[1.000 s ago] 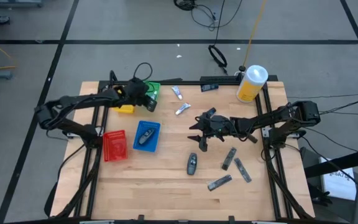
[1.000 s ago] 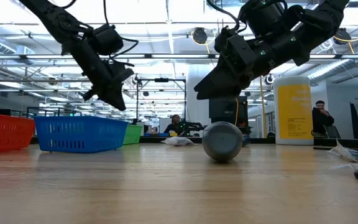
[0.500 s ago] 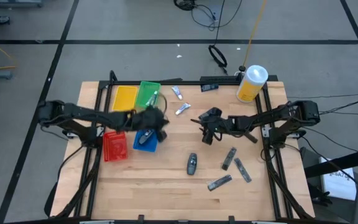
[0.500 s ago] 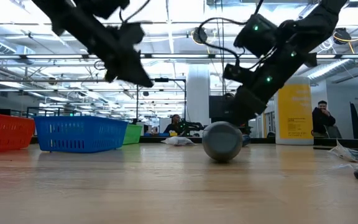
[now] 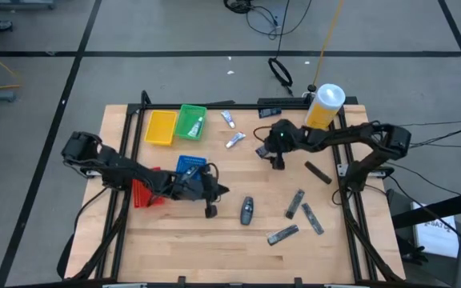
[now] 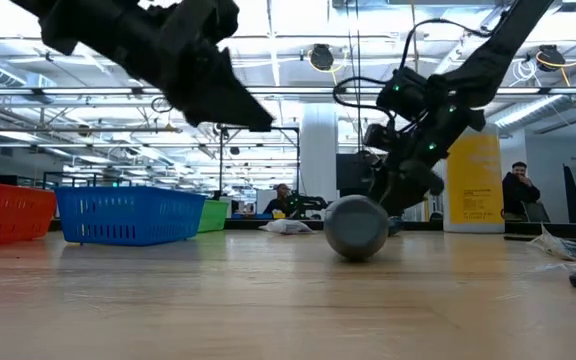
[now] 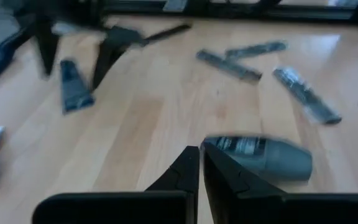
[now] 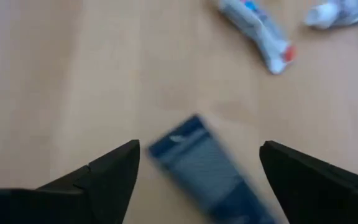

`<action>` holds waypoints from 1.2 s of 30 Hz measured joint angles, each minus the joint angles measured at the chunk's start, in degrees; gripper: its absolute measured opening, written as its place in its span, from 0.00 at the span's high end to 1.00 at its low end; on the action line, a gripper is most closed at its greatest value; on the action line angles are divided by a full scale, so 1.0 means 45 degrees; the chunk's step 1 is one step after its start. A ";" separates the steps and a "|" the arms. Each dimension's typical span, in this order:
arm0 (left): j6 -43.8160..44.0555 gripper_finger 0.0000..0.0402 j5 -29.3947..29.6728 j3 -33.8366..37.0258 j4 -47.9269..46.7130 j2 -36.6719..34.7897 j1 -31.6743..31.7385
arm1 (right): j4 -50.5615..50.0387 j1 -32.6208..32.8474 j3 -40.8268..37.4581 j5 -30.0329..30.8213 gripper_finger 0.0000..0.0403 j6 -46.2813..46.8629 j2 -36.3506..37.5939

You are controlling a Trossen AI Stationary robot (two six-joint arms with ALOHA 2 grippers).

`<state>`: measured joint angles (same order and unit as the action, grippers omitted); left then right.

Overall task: Pick & Place Travel size toiletries
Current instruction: Put the blue shaving cream into the red bin

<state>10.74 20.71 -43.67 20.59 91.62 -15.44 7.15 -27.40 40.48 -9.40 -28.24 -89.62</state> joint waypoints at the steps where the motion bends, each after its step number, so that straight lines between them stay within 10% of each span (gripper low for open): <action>1: -0.0122 0.95 -0.0031 -0.0006 0.0113 0.0120 0.0013 | -0.0080 -0.0202 -0.0004 -0.0153 0.18 -0.0365 -0.0037; 14: 0.0206 0.95 -0.2549 0.0013 0.0731 0.0819 0.0598 | -0.1113 -0.0731 0.0006 -0.1465 0.28 -0.0105 -0.0826; 24: -0.0718 0.93 -0.2956 0.0013 0.0686 0.0819 0.0568 | -0.2165 0.1131 0.0016 -0.0633 0.55 0.3187 -0.0776; 36: -0.5741 0.45 -0.2831 0.0013 0.0720 0.0819 -0.0008 | 0.2463 0.4971 -0.0047 -0.1215 0.77 0.5697 -0.0837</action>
<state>-15.09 7.97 -43.62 23.83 95.31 -15.48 18.23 -5.03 40.27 -14.86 -2.60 -93.38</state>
